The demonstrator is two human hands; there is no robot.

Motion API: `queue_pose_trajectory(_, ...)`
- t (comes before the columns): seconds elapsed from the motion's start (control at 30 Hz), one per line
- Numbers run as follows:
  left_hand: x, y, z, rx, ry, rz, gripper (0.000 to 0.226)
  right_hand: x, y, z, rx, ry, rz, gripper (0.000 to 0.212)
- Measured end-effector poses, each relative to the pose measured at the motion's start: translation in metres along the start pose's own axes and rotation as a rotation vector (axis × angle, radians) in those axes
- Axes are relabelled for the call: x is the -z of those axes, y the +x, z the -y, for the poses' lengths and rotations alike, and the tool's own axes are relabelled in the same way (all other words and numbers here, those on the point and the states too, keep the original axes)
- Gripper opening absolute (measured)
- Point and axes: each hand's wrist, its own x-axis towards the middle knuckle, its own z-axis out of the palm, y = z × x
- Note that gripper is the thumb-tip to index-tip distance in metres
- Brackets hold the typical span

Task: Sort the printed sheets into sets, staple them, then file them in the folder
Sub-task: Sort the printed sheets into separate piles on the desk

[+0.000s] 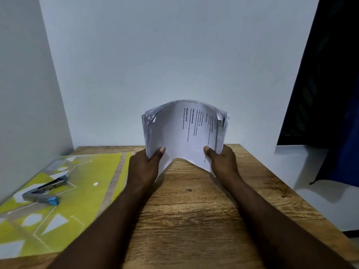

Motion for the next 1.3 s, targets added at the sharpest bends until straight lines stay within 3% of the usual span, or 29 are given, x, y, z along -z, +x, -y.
queue_pose_trajectory(0.1, 0.0, 0.0, 0.005, 0.017, 0.107, 0.02, 0.047, -0.004, -0.003, -0.005, -0.064, -0.057, 0.047, 0.023)
queue_pose_trajectory(0.4, 0.001, 0.0, 0.003, -0.017, 0.129, 0.019, 0.04, -0.002, -0.001, -0.008, -0.054, -0.056, 0.063, 0.011)
queue_pose_trajectory(0.63, 0.0, 0.003, 0.009, 0.01, 0.148, 0.043, 0.047, -0.001, -0.002, -0.011, -0.087, -0.095, 0.104, 0.031)
queue_pose_trajectory(0.8, 0.003, 0.01, 0.007, 0.09, 0.007, 0.033, 0.031, 0.002, -0.001, -0.012, -0.12, -0.124, 0.127, 0.046)
queue_pose_trajectory(0.87, 0.008, 0.014, 0.007, 0.132, -0.063, 0.047, 0.023, 0.01, 0.002, -0.008, -0.122, -0.084, 0.122, 0.046)
queue_pose_trajectory(1.0, 0.026, 0.024, 0.012, 0.2, -0.224, 0.114, 0.032, 0.04, 0.013, 0.006, -0.05, 0.115, 0.135, 0.026)
queue_pose_trajectory(1.1, 0.029, 0.026, 0.015, 0.288, -0.323, 0.143, 0.037, 0.051, 0.017, 0.011, -0.197, 0.375, 0.071, 0.013)
queue_pose_trajectory(1.17, 0.027, 0.024, 0.015, 0.345, -0.374, 0.149, 0.033, 0.049, 0.016, 0.01, -0.33, 0.556, 0.083, 0.026)
queue_pose_trajectory(1.3, 0.019, 0.015, 0.006, 0.429, -0.484, 0.166, 0.027, 0.03, 0.005, 0.012, -0.349, 0.689, 0.256, 0.073)
